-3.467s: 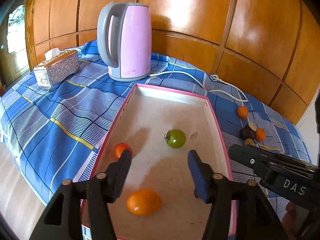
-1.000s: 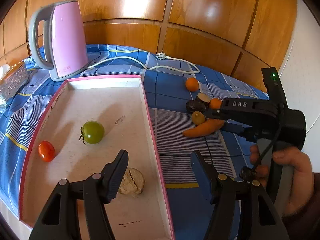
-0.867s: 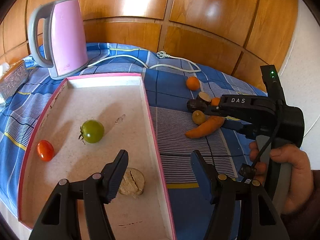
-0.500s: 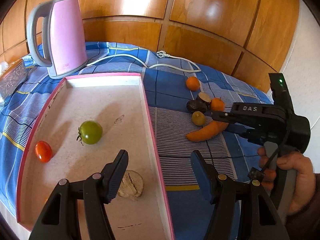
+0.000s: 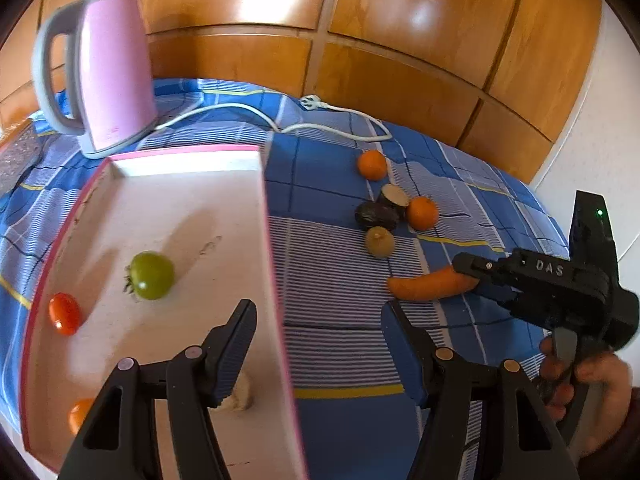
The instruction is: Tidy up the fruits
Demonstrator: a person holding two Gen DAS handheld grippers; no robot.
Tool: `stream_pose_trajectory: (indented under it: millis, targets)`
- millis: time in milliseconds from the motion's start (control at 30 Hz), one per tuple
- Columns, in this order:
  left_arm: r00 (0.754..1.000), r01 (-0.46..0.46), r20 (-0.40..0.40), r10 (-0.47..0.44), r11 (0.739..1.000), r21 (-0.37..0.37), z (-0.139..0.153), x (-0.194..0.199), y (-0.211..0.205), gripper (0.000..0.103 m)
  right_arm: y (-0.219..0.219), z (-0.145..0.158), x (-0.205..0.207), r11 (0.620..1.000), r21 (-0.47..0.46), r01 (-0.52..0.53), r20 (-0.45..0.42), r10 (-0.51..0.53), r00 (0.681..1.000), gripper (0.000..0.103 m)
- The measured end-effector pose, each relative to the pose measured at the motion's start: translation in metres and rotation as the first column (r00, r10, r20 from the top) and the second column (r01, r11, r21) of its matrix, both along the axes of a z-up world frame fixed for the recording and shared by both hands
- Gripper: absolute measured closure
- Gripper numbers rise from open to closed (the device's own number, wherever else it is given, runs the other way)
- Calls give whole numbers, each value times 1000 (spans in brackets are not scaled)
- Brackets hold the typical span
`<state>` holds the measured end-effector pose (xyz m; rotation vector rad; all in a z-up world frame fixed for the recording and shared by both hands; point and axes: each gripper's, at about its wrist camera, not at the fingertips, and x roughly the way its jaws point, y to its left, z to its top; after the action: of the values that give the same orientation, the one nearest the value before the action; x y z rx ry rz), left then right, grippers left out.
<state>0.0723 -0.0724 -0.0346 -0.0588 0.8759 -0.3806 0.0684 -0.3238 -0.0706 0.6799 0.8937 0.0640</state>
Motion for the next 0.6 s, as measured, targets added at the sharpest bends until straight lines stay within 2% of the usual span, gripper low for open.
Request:
stream_pose_trajectory:
  millis: [67, 267, 500, 600]
  targets:
    - [1000, 10, -13, -10, 1000, -3, 0, 5, -8, 39, -2, 0, -2, 1000, 5, -6, 2, 6, 1000, 63]
    - [999, 25, -28, -25, 1000, -12, 1, 25, -30, 53, -7, -2, -5, 997, 14, -73, 12, 73, 997, 63]
    - [998, 59, -7, -59, 998, 3, 0, 41, -60, 53, -9, -2, -6, 992, -4, -129, 13, 129, 992, 63]
    - [997, 69, -38, -68, 998, 2, -9, 53, -71, 57, -10, -3, -6, 991, 2, -132, 17, 132, 991, 63]
